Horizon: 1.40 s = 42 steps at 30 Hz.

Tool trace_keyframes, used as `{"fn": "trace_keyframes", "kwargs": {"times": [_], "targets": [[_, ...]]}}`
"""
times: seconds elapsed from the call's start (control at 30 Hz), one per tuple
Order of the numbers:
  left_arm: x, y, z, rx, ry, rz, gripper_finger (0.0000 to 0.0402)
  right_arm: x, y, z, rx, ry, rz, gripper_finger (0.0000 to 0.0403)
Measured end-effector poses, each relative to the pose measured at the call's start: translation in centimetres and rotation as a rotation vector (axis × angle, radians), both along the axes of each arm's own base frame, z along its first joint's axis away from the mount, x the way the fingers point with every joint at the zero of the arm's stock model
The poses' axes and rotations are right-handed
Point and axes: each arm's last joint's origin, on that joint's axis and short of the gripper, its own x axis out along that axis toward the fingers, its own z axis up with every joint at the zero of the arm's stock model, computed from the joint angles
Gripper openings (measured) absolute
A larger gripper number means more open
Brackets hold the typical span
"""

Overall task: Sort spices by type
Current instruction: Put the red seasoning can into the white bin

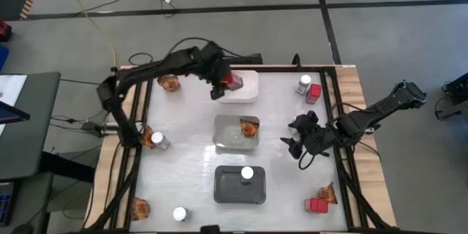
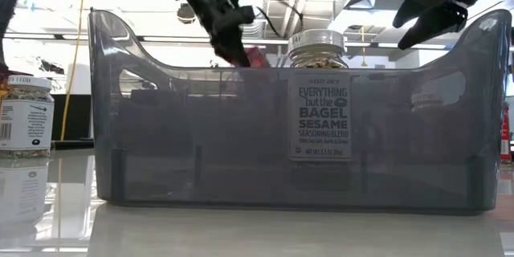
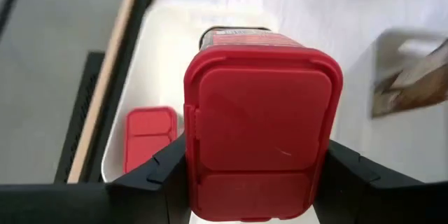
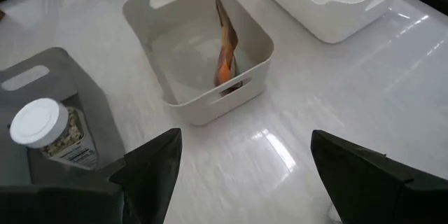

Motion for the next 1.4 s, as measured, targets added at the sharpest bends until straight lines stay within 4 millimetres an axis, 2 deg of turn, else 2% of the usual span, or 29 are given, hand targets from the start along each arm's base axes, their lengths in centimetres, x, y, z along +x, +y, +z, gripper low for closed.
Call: {"fn": "trace_keyframes", "kwargs": {"times": [0.2, 0.37, 0.63, 0.87, 0.97, 1.2, 1.4], "targets": [[2.1, 1.6, -3.2, 0.032, 0.191, -0.033, 0.0207, 0.1, -0.3, 0.0, 0.001, -0.001, -0.014, 0.0346], [2.7, 2.0, -5.3, 0.026, 0.295, -0.060, 0.0207, 0.1, -0.2, 0.0, 0.015, -0.010, -0.027, 0.0346], [2.4, 1.9, -5.6, 0.023, 0.342, -0.075, 0.0207, 0.1, -0.2, 0.0, 0.025, -0.013, -0.036, 0.0346], [3.4, 1.9, -8.5, -0.017, 0.421, -0.051, 0.0207, 0.1, -0.3, 0.0, 0.023, -0.010, -0.035, 0.0346], [3.6, 2.0, -9.1, -0.038, 0.427, -0.018, 0.0207, 0.1, -0.3, 0.0, 0.022, -0.009, -0.035, 0.0346], [3.6, 2.0, -9.1, -0.041, 0.429, -0.003, 0.0259, 0.1, -0.2, 0.0, 0.021, -0.007, -0.034, 0.0346], [3.6, 2.1, -9.2, -0.044, 0.431, 0.001, 0.0271, 0.1, -0.2, 0.0, 0.021, -0.007, -0.034, 0.0346]]}}
